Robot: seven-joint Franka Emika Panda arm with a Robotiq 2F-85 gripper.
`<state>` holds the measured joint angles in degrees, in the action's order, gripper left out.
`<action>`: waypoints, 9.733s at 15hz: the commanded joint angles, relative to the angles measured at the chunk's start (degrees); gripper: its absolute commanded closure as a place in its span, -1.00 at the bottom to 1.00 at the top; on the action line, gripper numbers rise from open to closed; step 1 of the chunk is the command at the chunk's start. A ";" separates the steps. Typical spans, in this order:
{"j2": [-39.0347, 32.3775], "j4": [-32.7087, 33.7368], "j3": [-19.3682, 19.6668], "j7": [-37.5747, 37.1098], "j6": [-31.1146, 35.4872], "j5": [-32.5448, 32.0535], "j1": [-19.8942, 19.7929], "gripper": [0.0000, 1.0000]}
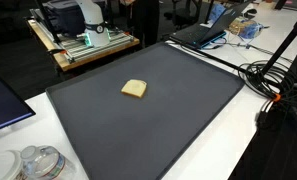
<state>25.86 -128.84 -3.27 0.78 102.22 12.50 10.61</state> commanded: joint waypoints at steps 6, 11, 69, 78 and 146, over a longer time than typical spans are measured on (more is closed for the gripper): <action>-0.03 0.18 -0.94 0.34 -0.26 0.39 -1.13 -1.00; -0.03 0.18 -0.93 0.34 -0.26 0.39 -1.13 -1.00; -56.54 7.35 12.48 -52.68 44.03 -11.45 -5.93 -0.70; -57.10 7.86 12.54 -52.31 46.35 -9.77 -6.07 0.67; -34.38 -7.29 9.38 -73.14 39.15 -41.58 1.49 -1.00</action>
<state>-12.83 -131.35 7.90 -74.41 138.98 -26.84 14.58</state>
